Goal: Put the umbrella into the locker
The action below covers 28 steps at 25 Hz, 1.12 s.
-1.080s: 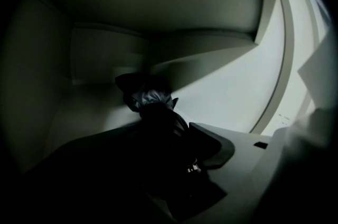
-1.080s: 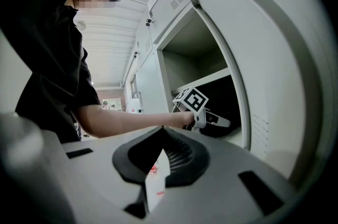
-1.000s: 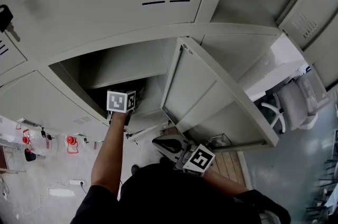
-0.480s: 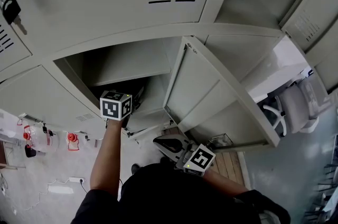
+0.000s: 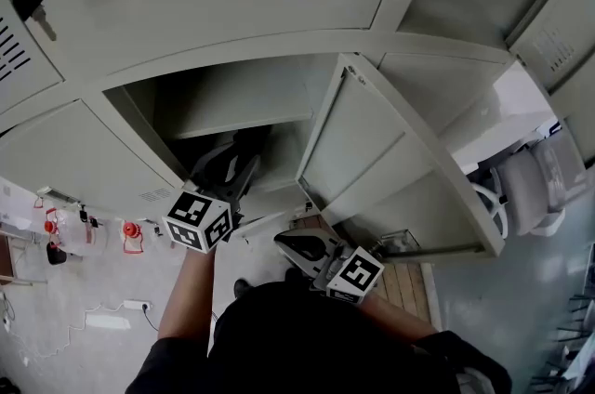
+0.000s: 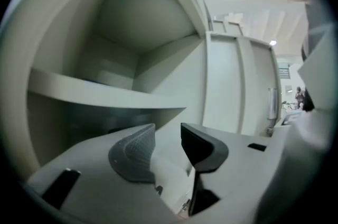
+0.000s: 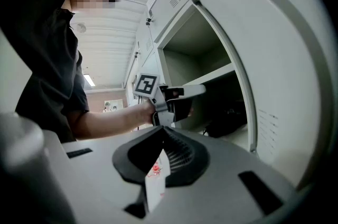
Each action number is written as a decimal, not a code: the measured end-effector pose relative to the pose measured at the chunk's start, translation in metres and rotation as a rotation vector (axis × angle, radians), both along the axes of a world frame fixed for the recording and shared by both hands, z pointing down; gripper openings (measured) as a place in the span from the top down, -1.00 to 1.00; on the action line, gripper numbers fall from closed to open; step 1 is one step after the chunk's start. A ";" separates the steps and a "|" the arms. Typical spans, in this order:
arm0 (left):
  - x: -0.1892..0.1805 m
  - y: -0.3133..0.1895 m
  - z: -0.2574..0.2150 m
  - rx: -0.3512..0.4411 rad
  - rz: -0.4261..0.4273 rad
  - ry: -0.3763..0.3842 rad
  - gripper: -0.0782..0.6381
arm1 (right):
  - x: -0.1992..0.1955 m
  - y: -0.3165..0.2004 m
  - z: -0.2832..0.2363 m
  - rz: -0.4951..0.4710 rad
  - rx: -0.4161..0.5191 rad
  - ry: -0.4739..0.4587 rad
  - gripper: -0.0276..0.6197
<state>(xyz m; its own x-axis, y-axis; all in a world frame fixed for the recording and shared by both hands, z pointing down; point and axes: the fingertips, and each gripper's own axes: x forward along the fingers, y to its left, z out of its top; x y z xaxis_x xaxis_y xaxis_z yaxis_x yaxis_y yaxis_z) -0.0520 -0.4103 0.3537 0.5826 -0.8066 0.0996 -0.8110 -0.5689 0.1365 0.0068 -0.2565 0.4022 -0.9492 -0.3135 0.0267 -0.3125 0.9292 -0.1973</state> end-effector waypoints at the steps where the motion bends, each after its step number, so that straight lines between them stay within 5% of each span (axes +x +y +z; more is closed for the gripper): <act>1: 0.000 0.008 -0.005 0.018 0.010 0.001 0.34 | 0.000 -0.001 0.000 0.005 0.001 0.001 0.88; 11: -0.015 0.089 -0.037 0.099 0.088 0.082 0.63 | -0.023 -0.004 -0.004 0.017 0.015 -0.003 0.88; 28: -0.099 0.237 0.005 0.001 0.218 0.291 0.74 | -0.105 0.060 0.010 0.026 0.000 0.029 0.88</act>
<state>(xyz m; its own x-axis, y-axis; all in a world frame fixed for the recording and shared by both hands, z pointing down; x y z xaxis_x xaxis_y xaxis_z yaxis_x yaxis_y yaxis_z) -0.1507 -0.1734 0.3590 0.7445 -0.6606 -0.0967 -0.5981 -0.7242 0.3431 -0.0978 -0.1964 0.4123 -0.9396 -0.3380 0.0544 -0.3421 0.9208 -0.1872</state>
